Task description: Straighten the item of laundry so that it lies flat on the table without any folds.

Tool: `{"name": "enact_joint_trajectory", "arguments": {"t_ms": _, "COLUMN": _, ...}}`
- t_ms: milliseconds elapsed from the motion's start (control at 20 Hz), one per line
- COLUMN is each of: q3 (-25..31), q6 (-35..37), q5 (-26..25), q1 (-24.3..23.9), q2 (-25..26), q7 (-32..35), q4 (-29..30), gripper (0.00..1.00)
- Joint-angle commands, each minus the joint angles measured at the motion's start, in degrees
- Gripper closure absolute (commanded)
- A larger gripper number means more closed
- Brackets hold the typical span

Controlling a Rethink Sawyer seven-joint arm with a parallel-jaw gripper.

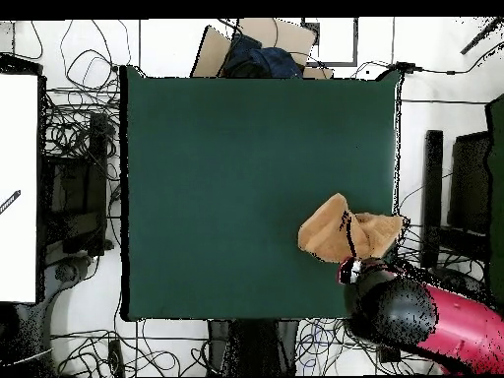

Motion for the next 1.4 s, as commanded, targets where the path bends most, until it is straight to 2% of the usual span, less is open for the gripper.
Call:
{"name": "enact_joint_trajectory", "arguments": {"t_ms": 50, "q3": -2.1, "q6": -6.2, "q5": -3.3, "q1": 8.0, "q2": 0.7, "q7": 10.2, "q4": 11.7, "gripper": 1.0}}
{"name": "enact_joint_trajectory", "arguments": {"t_ms": 300, "q3": -7.2, "q6": -11.0, "q5": -2.9, "q1": 18.5, "q2": 5.9, "q7": 21.1, "q4": 11.0, "gripper": 1.0}}
{"name": "enact_joint_trajectory", "arguments": {"t_ms": 600, "q3": -13.2, "q6": -20.3, "q5": 2.0, "q1": 27.9, "q2": 15.7, "q7": 26.3, "q4": 8.3, "gripper": 1.0}}
{"name": "enact_joint_trajectory", "arguments": {"t_ms": 800, "q3": -15.6, "q6": -22.9, "q5": 5.0, "q1": 30.9, "q2": 18.0, "q7": 26.9, "q4": 8.1, "gripper": 1.0}}
{"name": "enact_joint_trajectory", "arguments": {"t_ms": 1400, "q3": -18.4, "q6": -28.4, "q5": 10.1, "q1": 35.1, "q2": 20.6, "q7": 26.7, "q4": 9.7, "gripper": 1.0}}
